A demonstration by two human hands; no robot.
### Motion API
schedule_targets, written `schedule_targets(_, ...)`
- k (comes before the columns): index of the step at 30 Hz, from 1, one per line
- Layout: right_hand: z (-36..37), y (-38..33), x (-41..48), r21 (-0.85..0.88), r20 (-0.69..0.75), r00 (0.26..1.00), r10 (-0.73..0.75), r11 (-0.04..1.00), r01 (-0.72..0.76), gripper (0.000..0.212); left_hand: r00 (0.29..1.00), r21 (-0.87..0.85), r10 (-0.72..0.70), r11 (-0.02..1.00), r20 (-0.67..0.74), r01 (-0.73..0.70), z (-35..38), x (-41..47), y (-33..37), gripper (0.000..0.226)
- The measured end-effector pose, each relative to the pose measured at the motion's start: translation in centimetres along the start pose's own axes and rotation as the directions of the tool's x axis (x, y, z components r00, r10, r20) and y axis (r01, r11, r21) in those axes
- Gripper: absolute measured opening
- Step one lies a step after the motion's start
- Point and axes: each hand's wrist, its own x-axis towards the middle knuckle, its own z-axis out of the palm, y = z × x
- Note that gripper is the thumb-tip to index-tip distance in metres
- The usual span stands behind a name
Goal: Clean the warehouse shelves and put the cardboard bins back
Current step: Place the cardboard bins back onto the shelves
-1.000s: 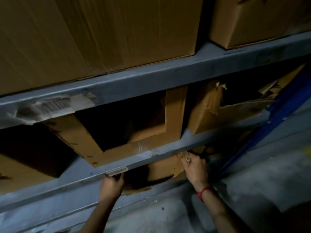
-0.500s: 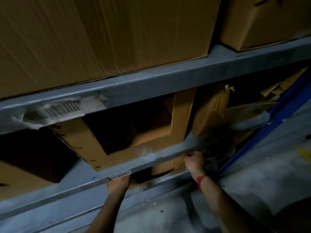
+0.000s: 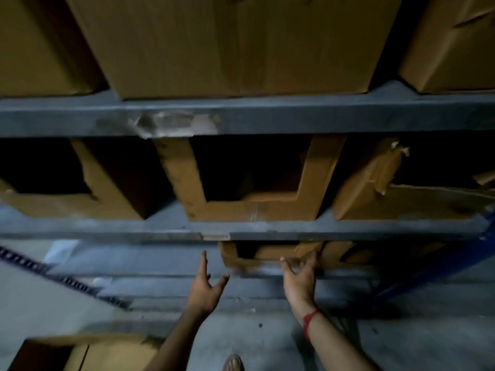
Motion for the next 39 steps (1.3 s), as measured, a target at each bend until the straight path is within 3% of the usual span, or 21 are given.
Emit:
schedule_targets(6,2.6,2.4,-4.3,-0.185,0.347,0.937,-0.033,0.977,0.103,0.084,0.988,-0.106,-0.087,0.992,-0.131,0.073,-1.8,-7.2,-5.3,0.091)
schedule_targets(11,5.0,3.9,-9.7,-0.27,0.567,0.823,-0.041,0.934,0.232,0.075,0.928,-0.258,-0.289,0.939,-0.234,0.227,-3.7,-15.5,-11.1,0.096)
schedule_targets(19,11.8,6.3,-18.9,-0.301,0.836,0.548,0.032,0.862,0.408,0.063,0.681,-0.426,-0.594,0.797,-0.428,0.428,-7.2,-25.7,-19.3,0.09)
schedule_targets(22,14.5,6.8,-22.3,-0.305,0.884,0.462,0.075,0.841,0.448,0.061,0.576,-0.552,-0.692,0.71,-0.435,0.436,-8.7,-27.2,-21.9,0.088)
schedule_targets(25,17.6,7.4,-25.0,-0.313,0.908,0.407,0.101,0.81,0.496,0.059,0.519,-0.619,-0.755,0.64,-0.4,0.454,-10.2,-27.8,-24.8,0.086)
schedule_targets(34,26.9,9.9,-29.9,-0.397,0.87,0.463,0.17,0.799,0.451,0.051,0.404,-0.756,-0.863,0.475,-0.302,0.45,-15.9,-27.3,-32.5,0.078)
schedule_targets(39,30.2,10.9,-30.9,-0.443,0.849,0.484,0.211,0.784,0.435,0.047,0.41,-0.767,-0.878,0.435,-0.246,0.472,-17.8,-25.7,-34.5,0.077)
